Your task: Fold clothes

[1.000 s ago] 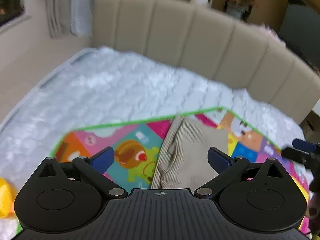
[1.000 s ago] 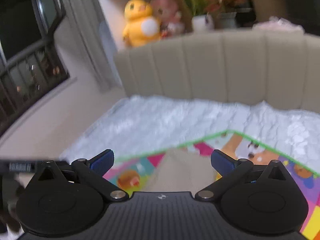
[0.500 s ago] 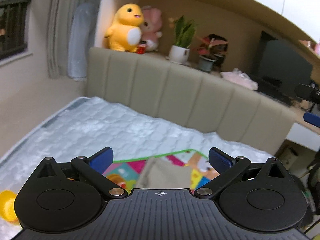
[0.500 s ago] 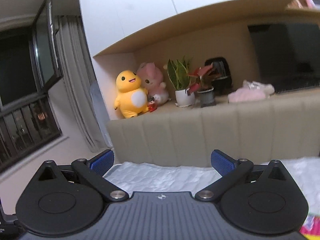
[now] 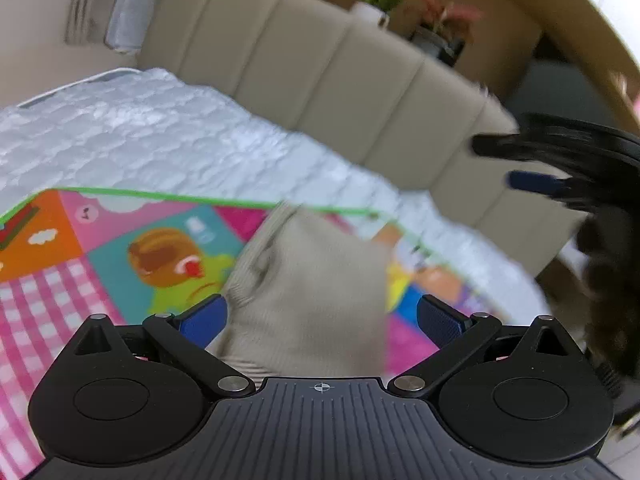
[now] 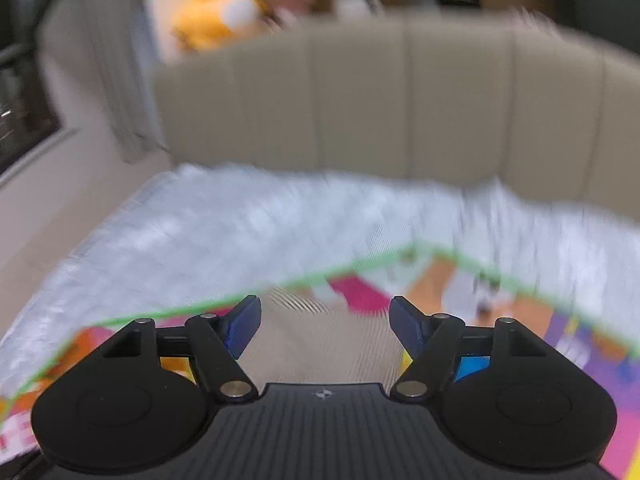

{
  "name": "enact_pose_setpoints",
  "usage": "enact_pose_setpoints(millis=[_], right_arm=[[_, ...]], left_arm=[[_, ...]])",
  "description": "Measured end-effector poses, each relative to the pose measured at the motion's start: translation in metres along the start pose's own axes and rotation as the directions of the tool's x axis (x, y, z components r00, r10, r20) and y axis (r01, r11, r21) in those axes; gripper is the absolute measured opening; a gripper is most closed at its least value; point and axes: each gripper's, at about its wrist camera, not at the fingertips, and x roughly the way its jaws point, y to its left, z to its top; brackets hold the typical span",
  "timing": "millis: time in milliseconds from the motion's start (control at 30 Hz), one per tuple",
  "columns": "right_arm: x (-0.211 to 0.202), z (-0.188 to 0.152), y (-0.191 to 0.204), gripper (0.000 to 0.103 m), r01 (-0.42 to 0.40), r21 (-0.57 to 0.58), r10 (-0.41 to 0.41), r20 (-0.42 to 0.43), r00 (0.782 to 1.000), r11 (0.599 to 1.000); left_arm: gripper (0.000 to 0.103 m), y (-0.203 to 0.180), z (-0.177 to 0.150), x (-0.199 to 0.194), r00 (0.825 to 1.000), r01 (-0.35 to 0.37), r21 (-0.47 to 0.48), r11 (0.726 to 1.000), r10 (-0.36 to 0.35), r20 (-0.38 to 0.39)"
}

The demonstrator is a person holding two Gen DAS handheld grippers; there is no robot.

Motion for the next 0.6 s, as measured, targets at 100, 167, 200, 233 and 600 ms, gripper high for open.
enact_pose_setpoints(millis=[100, 167, 200, 233, 600], right_arm=[[0.053, -0.025, -0.024, 0.072, 0.064, 0.044, -0.062, -0.044, 0.997, 0.997], [0.076, -0.041, -0.035, 0.072, 0.077, 0.049, -0.074, -0.071, 0.995, 0.996], [0.088, -0.047, -0.039, 0.072, 0.081, 0.059, -0.075, -0.085, 0.993, 0.995], [0.098, -0.051, -0.042, 0.072, 0.068, 0.072, -0.061, -0.1, 0.993, 0.995], [0.131, -0.053, 0.053, 0.068, -0.245, -0.125, 0.225, -0.151, 0.963, 0.962]], left_arm=[[0.103, 0.03, -0.01, 0.034, 0.996, 0.005, -0.051, 0.999, -0.01, -0.085], [0.103, 0.043, -0.015, 0.054, 0.992, 0.008, -0.051, 0.999, -0.014, -0.122], [0.103, 0.049, -0.018, 0.065, 0.988, -0.002, -0.043, 0.999, -0.005, -0.152], [0.103, 0.054, -0.02, 0.076, 0.983, -0.001, -0.037, 0.999, -0.006, -0.183], [0.1, 0.078, -0.026, 0.083, 0.959, 0.094, -0.049, 0.994, -0.103, -0.264]])
